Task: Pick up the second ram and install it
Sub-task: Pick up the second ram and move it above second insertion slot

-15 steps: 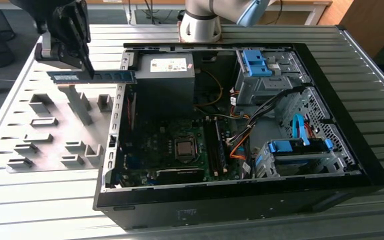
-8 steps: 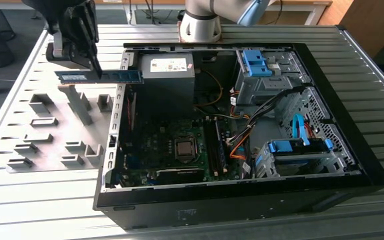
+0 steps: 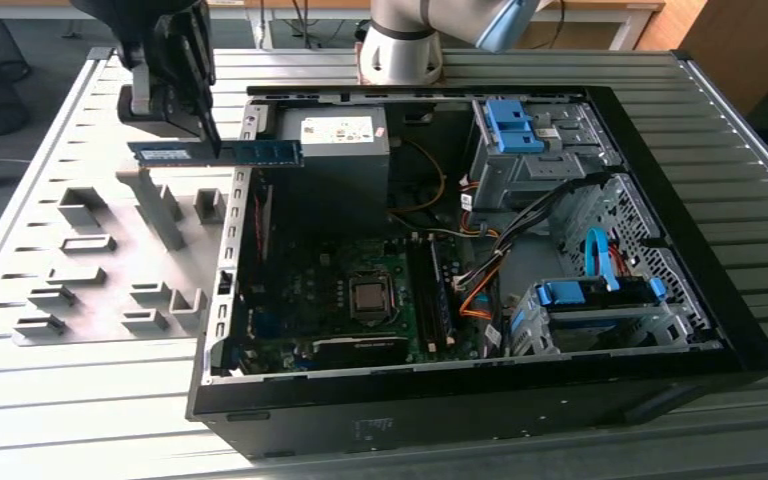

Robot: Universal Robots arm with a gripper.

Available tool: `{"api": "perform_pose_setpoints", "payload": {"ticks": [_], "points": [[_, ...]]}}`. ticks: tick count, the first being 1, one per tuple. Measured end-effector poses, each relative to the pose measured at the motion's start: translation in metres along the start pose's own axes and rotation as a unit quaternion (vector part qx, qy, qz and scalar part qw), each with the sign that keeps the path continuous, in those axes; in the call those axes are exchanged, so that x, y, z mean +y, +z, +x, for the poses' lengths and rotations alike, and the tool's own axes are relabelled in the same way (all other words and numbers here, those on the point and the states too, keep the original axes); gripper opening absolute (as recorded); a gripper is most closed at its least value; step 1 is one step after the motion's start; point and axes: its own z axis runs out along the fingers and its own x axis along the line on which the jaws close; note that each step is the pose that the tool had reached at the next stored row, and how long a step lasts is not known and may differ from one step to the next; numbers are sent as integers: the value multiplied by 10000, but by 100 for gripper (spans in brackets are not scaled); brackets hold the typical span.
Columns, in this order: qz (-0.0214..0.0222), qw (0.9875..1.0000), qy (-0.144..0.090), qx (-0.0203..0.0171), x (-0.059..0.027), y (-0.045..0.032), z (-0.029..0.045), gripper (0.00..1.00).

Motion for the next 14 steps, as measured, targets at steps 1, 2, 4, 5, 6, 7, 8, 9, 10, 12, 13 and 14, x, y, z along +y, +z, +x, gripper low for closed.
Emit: {"api": "perform_pose_setpoints", "payload": {"ticks": [1,2,4,5,6,7,8,9,10,12,13,14], "points": [[0,10000,0,0,-20,0,-1,14],[0,10000,0,0,-43,1,-2,14],[0,10000,0,0,-86,1,-4,14],[0,10000,0,-1,-111,2,-6,14],[0,10000,0,-1,-138,2,-9,14],[0,10000,0,0,-166,2,-11,14],[0,10000,0,0,-194,3,-13,14],[0,10000,0,0,-226,3,-14,14],[0,10000,0,0,-256,3,-16,14],[0,10000,0,0,-318,5,-19,14],[0,10000,0,0,-350,5,-20,14],[0,10000,0,0,-383,5,-21,14]]}}
